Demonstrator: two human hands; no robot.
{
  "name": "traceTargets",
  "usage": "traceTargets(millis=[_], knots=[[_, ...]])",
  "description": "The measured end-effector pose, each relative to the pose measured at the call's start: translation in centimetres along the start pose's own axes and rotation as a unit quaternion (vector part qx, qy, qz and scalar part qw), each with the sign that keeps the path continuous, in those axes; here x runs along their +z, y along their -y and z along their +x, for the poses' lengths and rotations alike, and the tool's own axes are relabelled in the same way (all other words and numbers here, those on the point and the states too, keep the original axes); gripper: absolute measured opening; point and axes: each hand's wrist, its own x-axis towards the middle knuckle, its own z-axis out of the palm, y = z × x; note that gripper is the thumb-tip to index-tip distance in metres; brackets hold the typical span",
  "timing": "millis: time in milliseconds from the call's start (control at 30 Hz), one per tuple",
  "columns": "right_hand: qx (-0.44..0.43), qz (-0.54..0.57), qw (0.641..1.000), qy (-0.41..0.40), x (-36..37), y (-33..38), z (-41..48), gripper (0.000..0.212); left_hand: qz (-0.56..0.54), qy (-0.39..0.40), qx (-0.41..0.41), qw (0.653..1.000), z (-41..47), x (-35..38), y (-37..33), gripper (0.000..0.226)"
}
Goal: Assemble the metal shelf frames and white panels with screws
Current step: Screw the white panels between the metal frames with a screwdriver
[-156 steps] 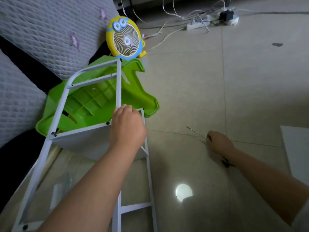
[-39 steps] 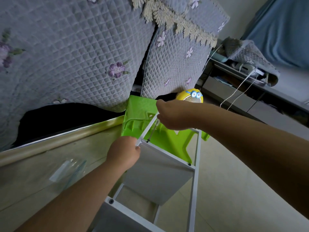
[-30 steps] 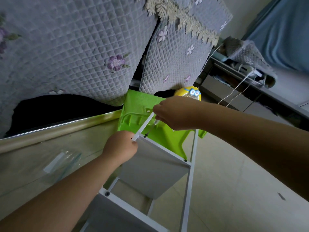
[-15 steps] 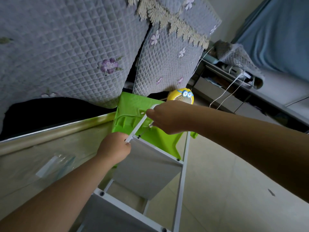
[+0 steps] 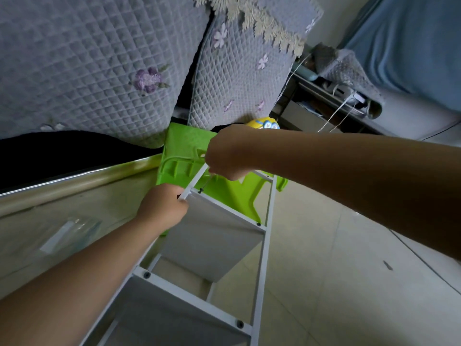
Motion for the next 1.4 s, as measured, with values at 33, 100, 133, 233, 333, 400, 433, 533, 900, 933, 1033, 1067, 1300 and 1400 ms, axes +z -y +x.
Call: traceTargets(millis=[33, 100, 133, 233, 333, 400, 433, 533, 900, 933, 1033, 1067, 1300, 1400], knots=[[0.012, 0.031, 0.999, 0.020, -0.5, -0.1, 0.6, 0.030, -0.002, -0.001, -0.002, 1.000, 0.0, 0.2, -0.2, 0.026], [0.045, 0.147, 0.981, 0.116, -1.1, -0.7, 1.7, 0.031, -0.007, -0.006, -0.001, 1.000, -0.1, 0.4, -0.2, 0.026], [0.070, 0.228, 0.956, 0.173, -1.0, -1.3, 2.2, 0.034, -0.009, -0.007, -0.002, 1.000, -0.1, 0.4, -0.1, 0.023], [0.124, 0.439, 0.857, 0.237, 0.0, -1.8, 2.3, 0.037, -0.012, -0.007, -0.015, 1.000, -0.4, -0.2, 0.3, 0.024], [0.151, 0.465, 0.843, 0.225, -0.2, -1.3, 1.4, 0.040, -0.025, -0.004, -0.017, 1.000, -0.5, -0.5, 0.3, 0.026], [0.140, 0.377, 0.905, 0.138, -0.5, -0.4, 0.4, 0.037, -0.016, -0.006, -0.017, 1.000, -0.6, -0.6, 0.1, 0.033], [0.132, 0.335, 0.928, 0.095, -0.5, -0.1, -0.1, 0.032, -0.010, -0.010, -0.014, 1.000, -0.7, -0.6, 0.1, 0.036], [0.088, 0.252, 0.962, 0.049, 0.1, 0.5, -1.5, 0.008, 0.006, -0.029, -0.011, 1.000, -0.9, -0.7, -0.1, 0.037], [-0.025, 0.049, 0.995, -0.085, 1.3, -0.1, -1.4, 0.027, 0.023, -0.021, 0.008, 0.999, -0.7, -0.4, 0.4, 0.018], [-0.026, 0.037, 0.995, -0.091, 1.4, -0.2, -1.2, 0.028, 0.034, -0.019, 0.009, 0.999, -0.7, -0.4, 0.3, 0.019], [-0.029, 0.003, 0.995, -0.093, 1.4, -0.5, -0.7, 0.036, 0.046, -0.022, 0.016, 0.999, -0.7, -0.5, 0.3, 0.019], [-0.028, 0.009, 0.996, -0.087, 1.2, -0.5, -0.6, 0.036, 0.044, -0.022, 0.015, 0.999, -0.7, -0.5, 0.4, 0.019], [0.077, 0.305, 0.938, 0.149, 0.6, -2.1, 2.3, 0.037, 0.012, -0.017, 0.001, 1.000, -0.8, 0.2, -0.4, 0.021], [0.125, 0.433, 0.857, 0.250, 1.2, -2.5, 2.8, 0.040, 0.018, -0.022, -0.009, 1.000, -1.0, 0.3, -0.8, 0.032]])
